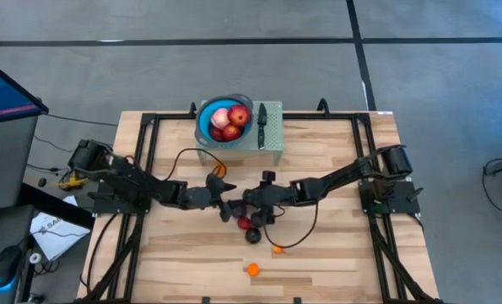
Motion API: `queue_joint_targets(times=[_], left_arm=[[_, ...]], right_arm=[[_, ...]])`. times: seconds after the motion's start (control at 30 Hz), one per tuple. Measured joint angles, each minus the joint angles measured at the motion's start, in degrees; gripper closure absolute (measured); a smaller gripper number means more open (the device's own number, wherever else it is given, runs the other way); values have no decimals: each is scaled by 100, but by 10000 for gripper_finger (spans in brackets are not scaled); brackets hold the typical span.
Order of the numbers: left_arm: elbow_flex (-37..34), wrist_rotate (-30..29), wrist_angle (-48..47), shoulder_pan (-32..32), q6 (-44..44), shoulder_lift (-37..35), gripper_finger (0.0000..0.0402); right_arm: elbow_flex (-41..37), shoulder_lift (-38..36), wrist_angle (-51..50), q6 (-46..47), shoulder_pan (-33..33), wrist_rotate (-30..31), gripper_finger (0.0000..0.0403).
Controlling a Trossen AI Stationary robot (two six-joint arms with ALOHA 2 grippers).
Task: Pick & Place Fruit
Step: Put the purple mangosteen into the blue strainer bowl
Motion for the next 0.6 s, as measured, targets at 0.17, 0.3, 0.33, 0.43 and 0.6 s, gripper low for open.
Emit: queue_joint_targets(times=[0.17,0.3,0.33,0.43,0.6], left_arm=[[0,885,252,334,-291,-4,84],[2,1463,561,452,-296,-4,67],[2,1591,581,457,-292,-6,63],[0,1872,587,459,-300,-37,55],[0,2010,638,449,-236,-37,59]], right_arm=[[294,-49,-87,-393,204,229,181],[496,-54,-51,-665,350,704,178],[529,-54,-109,-688,377,795,178],[598,-54,-167,-688,422,974,181],[739,-54,-132,-906,544,1126,181]])
